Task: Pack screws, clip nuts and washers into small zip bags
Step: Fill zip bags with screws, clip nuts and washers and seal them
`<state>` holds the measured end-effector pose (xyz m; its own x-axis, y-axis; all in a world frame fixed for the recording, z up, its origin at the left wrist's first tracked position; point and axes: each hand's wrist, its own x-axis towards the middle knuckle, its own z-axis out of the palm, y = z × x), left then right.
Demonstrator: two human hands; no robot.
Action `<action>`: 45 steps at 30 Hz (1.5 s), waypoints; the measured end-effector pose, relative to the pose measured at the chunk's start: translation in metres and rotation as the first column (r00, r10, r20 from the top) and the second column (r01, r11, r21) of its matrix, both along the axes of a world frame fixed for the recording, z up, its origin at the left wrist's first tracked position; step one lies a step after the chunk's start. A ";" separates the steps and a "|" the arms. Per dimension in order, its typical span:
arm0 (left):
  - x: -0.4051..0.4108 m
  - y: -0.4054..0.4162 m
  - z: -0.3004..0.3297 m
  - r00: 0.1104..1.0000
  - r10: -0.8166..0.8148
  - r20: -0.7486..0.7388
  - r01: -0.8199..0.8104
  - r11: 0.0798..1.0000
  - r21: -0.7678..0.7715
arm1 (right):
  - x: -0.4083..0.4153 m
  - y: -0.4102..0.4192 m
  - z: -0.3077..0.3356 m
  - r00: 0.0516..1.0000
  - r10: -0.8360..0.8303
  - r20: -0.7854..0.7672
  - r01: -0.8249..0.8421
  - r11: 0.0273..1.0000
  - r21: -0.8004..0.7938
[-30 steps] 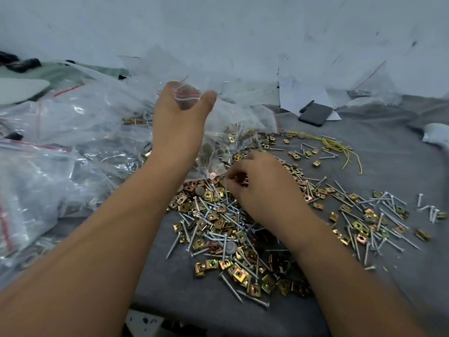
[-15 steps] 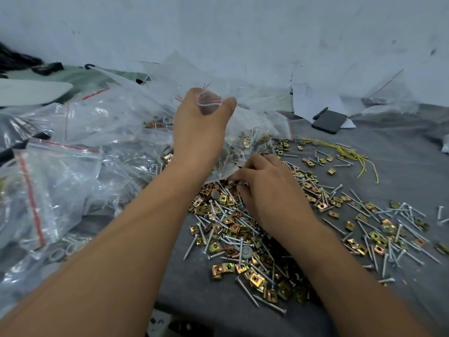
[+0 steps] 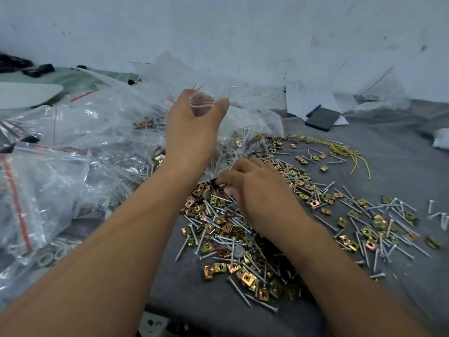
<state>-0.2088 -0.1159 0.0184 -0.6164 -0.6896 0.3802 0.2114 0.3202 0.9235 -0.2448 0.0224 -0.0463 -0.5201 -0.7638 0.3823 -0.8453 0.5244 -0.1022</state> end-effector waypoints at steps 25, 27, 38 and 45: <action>0.002 -0.003 0.000 1.000 0.020 0.003 -0.020 1.000 -0.009 | -0.012 0.013 0.006 0.995 -0.048 0.089 0.069 0.964 -0.257; 0.002 -0.004 0.000 1.000 0.020 0.004 -0.020 1.000 -0.005 | -0.013 0.012 0.006 0.994 -0.029 0.106 0.051 0.977 -0.207; 0.004 -0.003 0.001 1.000 0.008 -0.002 -0.008 1.000 0.002 | -0.019 0.003 0.010 0.983 -0.030 0.183 0.027 0.999 0.022; 0.005 -0.004 -0.004 1.000 0.002 0.013 -0.001 0.999 -0.048 | -0.015 0.002 0.008 0.973 -0.027 0.229 0.027 1.000 0.005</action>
<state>-0.2034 -0.1198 0.0143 -0.6205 -0.6716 0.4050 0.1988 0.3649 0.9096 -0.2602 0.0241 -0.0387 -0.6138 -0.7491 0.2494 -0.7853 0.5469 -0.2900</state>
